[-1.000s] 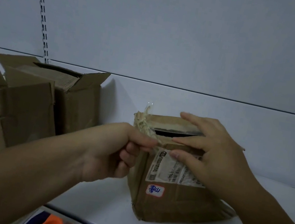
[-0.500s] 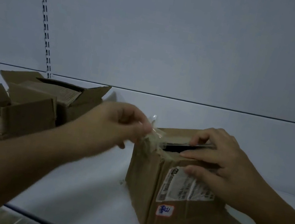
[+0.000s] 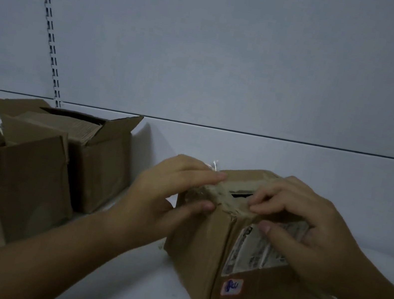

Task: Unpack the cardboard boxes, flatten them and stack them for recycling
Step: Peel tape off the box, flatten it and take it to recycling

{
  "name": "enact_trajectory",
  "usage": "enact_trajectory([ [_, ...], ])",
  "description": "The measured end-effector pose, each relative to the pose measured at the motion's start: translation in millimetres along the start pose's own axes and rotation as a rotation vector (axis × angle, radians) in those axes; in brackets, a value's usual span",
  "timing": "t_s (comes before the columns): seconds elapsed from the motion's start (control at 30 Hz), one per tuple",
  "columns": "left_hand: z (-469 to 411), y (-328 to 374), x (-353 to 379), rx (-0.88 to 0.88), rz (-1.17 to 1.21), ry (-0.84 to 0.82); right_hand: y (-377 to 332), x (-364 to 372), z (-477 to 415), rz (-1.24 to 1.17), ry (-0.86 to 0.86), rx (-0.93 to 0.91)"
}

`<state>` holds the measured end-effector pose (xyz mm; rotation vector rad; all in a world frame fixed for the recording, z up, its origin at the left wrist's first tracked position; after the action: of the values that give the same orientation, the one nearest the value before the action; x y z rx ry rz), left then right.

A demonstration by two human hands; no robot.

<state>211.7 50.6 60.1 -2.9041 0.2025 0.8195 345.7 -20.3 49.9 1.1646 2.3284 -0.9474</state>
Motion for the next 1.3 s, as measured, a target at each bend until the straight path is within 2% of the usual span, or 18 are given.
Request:
enact_trajectory([
  [0.17,-18.8,17.6,2.4,0.131,0.052,-0.249,-23.0,12.2,-0.3,0.058,0.149,-0.057],
  [0.37,-32.0,26.3,4.3,0.117,0.120,-0.439,-9.7,20.5,0.4,-0.117,0.022,0.040],
  [0.5,-43.8,20.9,-2.6,-0.009,0.288,-0.397,-9.7,19.5,-1.7,-0.112,-0.043,0.051],
  [0.63,-54.2,-25.6,-6.2,-0.351,0.688,-0.242,-12.2,23.5,-2.5,-0.125,-0.092,0.029],
  [0.83,-28.3,-70.7,48.5,-0.761,0.917,-0.247,-11.3,25.2,-5.9,-0.121,-0.116,0.028],
  [0.93,-18.4,-68.5,60.8,-0.763,0.897,-0.271,-10.9,28.0,-5.9,-0.133,-0.111,0.031],
  [1.0,-17.2,-63.0,63.2,-0.729,0.895,-0.306,-6.6,22.3,-7.6,-0.178,-0.024,0.087],
  [1.07,-15.6,-60.0,64.9,-0.715,0.904,-0.312,10.5,9.5,-8.7,-0.299,0.142,0.257],
  [1.1,-14.8,-59.4,65.2,-0.718,0.903,-0.302,20.8,8.7,-8.1,-0.333,0.163,0.356],
  [1.13,-14.1,-59.4,64.2,-0.717,0.888,-0.287,26.1,11.7,-10.4,-0.314,0.136,0.423],
  [1.23,-15.2,-63.5,51.2,-0.699,0.775,-0.156,18.8,27.2,-27.8,-0.051,-0.067,0.424],
  [1.3,-14.7,-64.6,33.7,-0.654,0.553,-0.070,11.5,35.2,-37.2,-0.036,-0.130,0.392],
])
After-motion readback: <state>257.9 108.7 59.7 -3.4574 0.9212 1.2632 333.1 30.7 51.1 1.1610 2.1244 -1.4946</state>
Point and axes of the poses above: each hand's wrist, its own z-axis away from the middle knuckle, its own x-axis out of the palm, y = z × x, the point moved 9 cm from there along -z, towards the middle knuckle, and after that the axes turned 7 degrees about x, right-handed, at the moved point
